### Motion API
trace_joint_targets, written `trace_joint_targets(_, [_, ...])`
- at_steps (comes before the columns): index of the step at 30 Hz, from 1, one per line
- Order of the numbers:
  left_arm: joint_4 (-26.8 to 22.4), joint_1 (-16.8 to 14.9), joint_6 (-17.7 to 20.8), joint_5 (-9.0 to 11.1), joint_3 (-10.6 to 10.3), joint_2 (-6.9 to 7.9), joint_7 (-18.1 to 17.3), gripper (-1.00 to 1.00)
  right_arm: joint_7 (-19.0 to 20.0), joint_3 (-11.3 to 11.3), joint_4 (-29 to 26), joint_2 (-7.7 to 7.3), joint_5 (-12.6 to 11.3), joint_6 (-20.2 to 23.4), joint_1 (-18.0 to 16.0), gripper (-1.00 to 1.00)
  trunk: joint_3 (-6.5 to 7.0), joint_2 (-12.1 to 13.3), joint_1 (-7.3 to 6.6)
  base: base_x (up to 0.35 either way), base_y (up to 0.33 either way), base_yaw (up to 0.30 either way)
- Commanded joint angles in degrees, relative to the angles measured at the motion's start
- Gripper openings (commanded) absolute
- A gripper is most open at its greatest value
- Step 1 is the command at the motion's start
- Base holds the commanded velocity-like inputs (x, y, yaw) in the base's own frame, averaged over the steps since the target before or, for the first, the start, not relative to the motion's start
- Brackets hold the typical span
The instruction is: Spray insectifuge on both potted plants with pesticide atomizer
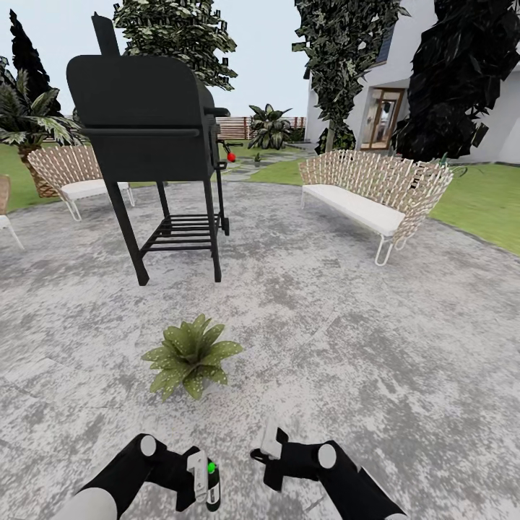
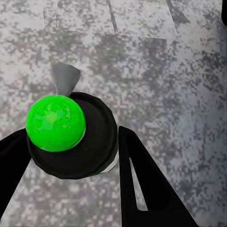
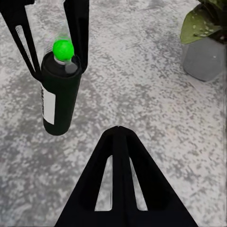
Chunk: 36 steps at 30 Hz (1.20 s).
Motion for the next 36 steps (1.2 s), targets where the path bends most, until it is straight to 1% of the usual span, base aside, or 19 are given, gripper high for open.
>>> trace_joint_targets(1, [-0.06, -0.03, -0.49, -0.61, 0.49, -0.14, -0.21, -1.0, 0.25, -0.05, -0.33, 0.03, 0.58, -0.35, -0.02, -1.0, -0.05, -0.02, -0.01, 0.0, 0.0, 0.0])
trace_joint_targets(4, [-0.08, -0.03, -0.68, -0.64, 0.5, -0.2, -0.18, -1.0, 1.79, -0.04, -1.44, 0.51, 0.6, -0.3, -0.02, -1.0, -0.05, -0.02, -0.01, 0.0, 0.0, 0.0])
trace_joint_targets(9, [-0.57, -0.03, -0.8, -0.64, 0.5, -0.22, -0.17, -1.0, 2.18, -0.04, -2.18, 0.82, 0.56, -0.28, -0.02, -1.0, -0.05, -0.02, -0.01, 0.0, 0.0, 0.0])
trace_joint_targets(11, [-0.66, -0.03, -0.82, -0.59, 0.57, -0.27, 0.88, -1.0, 2.2, -0.04, -2.21, 1.21, 0.56, -0.28, -0.02, -1.0, -0.05, -0.02, -0.01, 0.0, 0.0, 0.0])
trace_joint_targets(13, [-0.64, -0.03, -0.88, -0.59, 0.46, -0.42, 2.98, -1.0, 2.2, -0.04, -2.22, 1.57, 0.56, -0.28, -0.02, -1.0, -0.05, -0.02, -0.01, 0.0, 0.0, 0.0])
trace_joint_targets(16, [-0.43, -0.03, -0.89, -0.53, -1.34, -0.57, 3.98, -1.0, 2.2, -0.04, -2.22, 1.69, 0.56, -0.27, -0.02, -1.0, -0.05, -0.02, -0.01, 0.0, 0.0, 0.0])
trace_joint_targets(18, [-0.37, -0.03, -0.9, -0.48, -1.86, -0.62, 4.1, -1.0, 2.2, -0.04, -2.22, 1.71, 0.56, -0.27, -0.02, -1.0, -0.05, -0.02, -0.01, 0.0, 0.0, 0.0])
trace_joint_targets(24, [-0.54, -0.03, -1.01, -0.12, -2.1, -0.73, 4.14, -1.0, 2.2, -0.04, -2.14, 1.71, 0.62, -0.27, -0.02, -1.0, -0.05, -0.02, -0.01, 0.0, 0.0, 0.0])
trace_joint_targets(28, [-0.47, -0.03, -4.36, 0.03, -2.06, -0.73, 4.14, -1.0, 2.2, -0.04, -2.07, 1.71, 0.64, -0.3, -0.02, -1.0, -0.05, -0.02, -0.01, 0.0, 0.0, 0.0])
trace_joint_targets(31, [-0.36, -0.03, -5.0, 0.06, -2.05, -0.76, 4.14, -1.0, 2.15, -0.04, -1.94, 1.71, 0.64, -0.31, -0.02, -1.0, -0.05, -0.02, -0.01, 0.0, 0.0, 0.0])
trace_joint_targets(36, [-0.34, -0.13, -5.03, 0.21, -2.05, -0.98, 4.01, -1.0, 2.13, -0.04, -1.77, 1.71, 0.7, -0.31, -0.02, -1.0, -0.05, -0.02, -0.01, 0.0, 0.0, 0.0])
